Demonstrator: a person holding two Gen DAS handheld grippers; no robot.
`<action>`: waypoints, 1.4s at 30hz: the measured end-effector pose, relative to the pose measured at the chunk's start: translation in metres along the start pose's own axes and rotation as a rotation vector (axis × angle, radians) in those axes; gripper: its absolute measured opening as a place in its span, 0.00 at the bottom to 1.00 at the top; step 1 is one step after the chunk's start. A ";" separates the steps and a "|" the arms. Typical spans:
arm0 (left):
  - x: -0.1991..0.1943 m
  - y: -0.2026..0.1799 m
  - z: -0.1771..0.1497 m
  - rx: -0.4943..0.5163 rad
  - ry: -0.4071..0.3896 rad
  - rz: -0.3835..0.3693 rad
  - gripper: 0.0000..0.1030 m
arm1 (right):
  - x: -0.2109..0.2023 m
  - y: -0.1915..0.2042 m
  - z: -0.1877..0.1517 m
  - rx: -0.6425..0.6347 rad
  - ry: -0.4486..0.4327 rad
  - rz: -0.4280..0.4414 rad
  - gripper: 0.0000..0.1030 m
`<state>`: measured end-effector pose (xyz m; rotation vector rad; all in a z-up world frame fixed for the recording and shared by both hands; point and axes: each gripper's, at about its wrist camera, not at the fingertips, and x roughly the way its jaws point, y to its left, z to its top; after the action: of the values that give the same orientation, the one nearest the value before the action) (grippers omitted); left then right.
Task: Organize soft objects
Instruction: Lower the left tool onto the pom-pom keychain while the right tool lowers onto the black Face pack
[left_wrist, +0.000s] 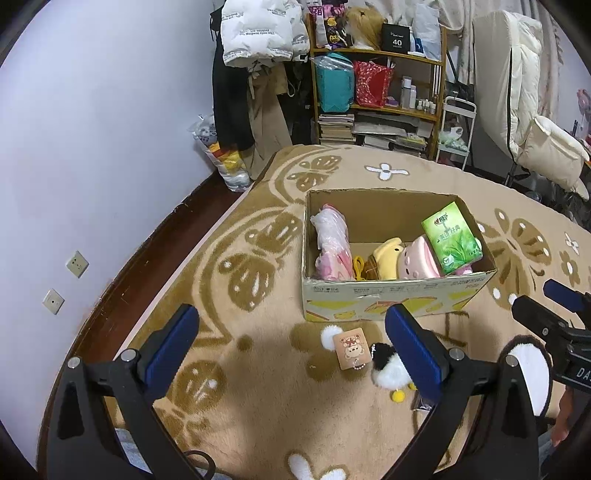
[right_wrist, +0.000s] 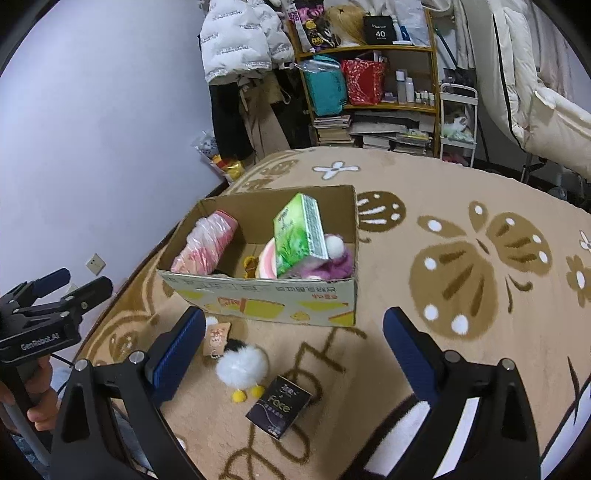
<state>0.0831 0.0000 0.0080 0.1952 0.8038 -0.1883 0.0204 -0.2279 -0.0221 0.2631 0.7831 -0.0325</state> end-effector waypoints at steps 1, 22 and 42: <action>0.001 -0.001 -0.001 0.006 0.004 0.002 0.97 | 0.001 -0.001 -0.001 0.003 0.001 -0.003 0.98; 0.039 -0.018 -0.017 0.045 0.112 -0.074 0.97 | 0.032 -0.012 -0.028 0.058 0.111 0.008 0.98; 0.086 -0.047 -0.025 0.101 0.247 -0.133 0.97 | 0.079 -0.007 -0.055 0.033 0.274 -0.009 0.98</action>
<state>0.1127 -0.0476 -0.0761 0.2637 1.0547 -0.3351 0.0377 -0.2154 -0.1168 0.2988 1.0570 -0.0178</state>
